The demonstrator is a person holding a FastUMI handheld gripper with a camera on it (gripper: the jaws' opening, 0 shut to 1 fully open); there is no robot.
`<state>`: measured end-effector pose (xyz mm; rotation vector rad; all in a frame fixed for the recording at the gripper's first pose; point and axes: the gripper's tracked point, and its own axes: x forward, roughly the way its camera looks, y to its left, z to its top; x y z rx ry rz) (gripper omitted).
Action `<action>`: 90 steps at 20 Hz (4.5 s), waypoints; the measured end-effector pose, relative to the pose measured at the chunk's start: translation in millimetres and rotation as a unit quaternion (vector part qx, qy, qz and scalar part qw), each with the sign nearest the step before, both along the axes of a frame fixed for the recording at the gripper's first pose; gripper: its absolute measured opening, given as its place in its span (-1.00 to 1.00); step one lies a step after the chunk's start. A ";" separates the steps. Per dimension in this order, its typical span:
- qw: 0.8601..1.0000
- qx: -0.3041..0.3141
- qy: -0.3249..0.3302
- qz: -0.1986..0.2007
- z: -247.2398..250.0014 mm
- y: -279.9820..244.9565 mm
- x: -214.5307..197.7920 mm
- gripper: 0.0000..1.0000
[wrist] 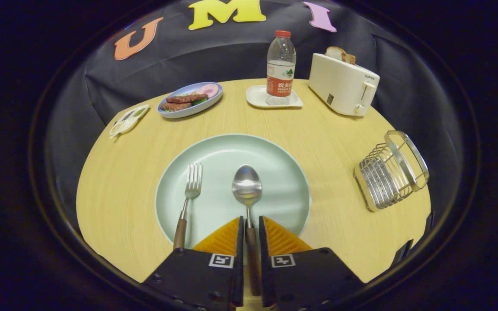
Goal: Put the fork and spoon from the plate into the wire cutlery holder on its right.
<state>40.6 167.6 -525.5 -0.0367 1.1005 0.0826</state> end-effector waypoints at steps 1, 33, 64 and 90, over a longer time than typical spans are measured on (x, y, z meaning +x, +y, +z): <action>1.000 0.000 -0.002 0.002 -1.3 1.3 0.4 -0.65; 0.998 0.003 -0.010 0.056 155.5 -207.6 9.1 -0.99; 0.997 -0.015 0.078 0.014 128.5 -207.3 62.4 -0.18; 0.997 0.028 0.016 0.070 59.4 30.4 6.1 0.90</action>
